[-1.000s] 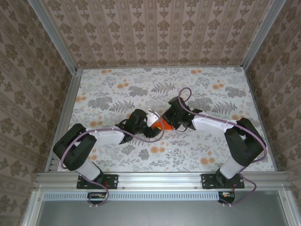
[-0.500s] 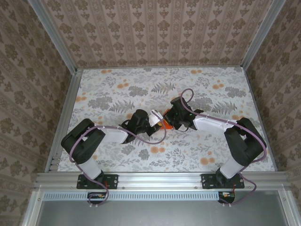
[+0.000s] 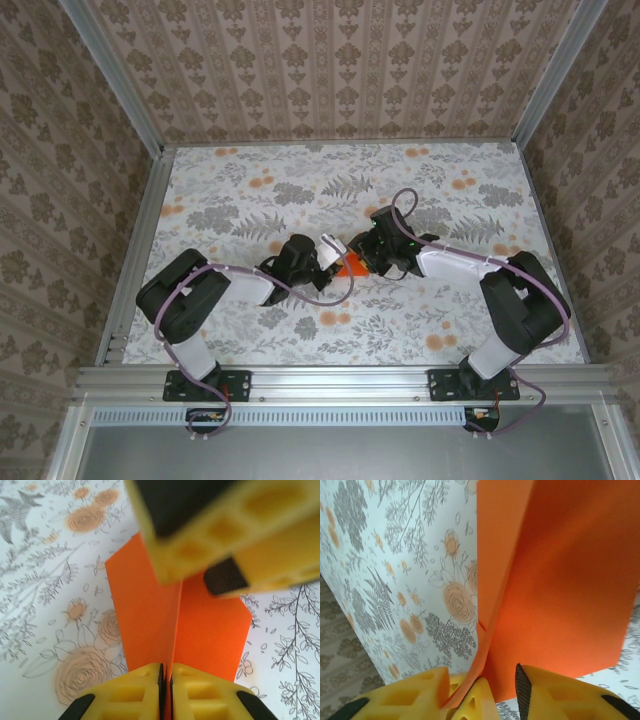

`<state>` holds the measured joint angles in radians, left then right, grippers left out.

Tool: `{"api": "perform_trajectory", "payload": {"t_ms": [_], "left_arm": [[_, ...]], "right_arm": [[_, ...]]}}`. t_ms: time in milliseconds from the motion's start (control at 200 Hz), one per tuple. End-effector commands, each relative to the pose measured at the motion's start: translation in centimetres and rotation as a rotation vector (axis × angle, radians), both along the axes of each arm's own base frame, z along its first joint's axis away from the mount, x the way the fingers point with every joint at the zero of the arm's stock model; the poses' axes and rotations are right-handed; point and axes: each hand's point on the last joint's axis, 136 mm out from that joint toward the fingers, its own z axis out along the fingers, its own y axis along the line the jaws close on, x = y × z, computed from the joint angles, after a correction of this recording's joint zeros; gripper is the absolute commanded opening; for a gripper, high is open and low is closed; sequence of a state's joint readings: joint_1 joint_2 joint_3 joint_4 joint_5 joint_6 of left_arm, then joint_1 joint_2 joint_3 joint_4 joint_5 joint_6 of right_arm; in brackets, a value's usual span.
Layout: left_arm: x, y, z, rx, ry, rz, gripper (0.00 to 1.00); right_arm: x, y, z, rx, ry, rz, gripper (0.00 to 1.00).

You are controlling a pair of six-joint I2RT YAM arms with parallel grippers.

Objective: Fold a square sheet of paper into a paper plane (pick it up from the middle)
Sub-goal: Fourth fold the wing at the center of the table.

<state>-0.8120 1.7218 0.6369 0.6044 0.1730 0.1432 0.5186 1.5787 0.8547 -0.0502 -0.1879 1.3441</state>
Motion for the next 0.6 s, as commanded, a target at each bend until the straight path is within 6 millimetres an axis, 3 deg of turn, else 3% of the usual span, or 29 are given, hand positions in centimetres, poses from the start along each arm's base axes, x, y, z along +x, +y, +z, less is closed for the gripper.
{"api": "perform_trajectory", "payload": {"t_ms": [0,90,285,595], "left_arm": [[-0.9,0.0,-1.0,-0.057,0.090,0.026,0.12],[-1.2,0.2,-1.3,-0.083,0.137,0.051,0.11],[-1.5,0.3,-1.3,-0.149,0.257,0.129,0.09],[-1.6,0.0,-1.0,-0.237,0.467,0.239,0.08]], "right_arm": [[0.5,-0.7,2.9,-0.002,-0.148,0.095,0.51],[0.5,-1.7,3.4,-0.018,-0.217,0.135,0.58],[-0.2,-2.2,2.6,-0.061,-0.307,0.271,0.58],[-0.7,-0.7,1.2,-0.027,-0.345,0.391,0.56]]}}
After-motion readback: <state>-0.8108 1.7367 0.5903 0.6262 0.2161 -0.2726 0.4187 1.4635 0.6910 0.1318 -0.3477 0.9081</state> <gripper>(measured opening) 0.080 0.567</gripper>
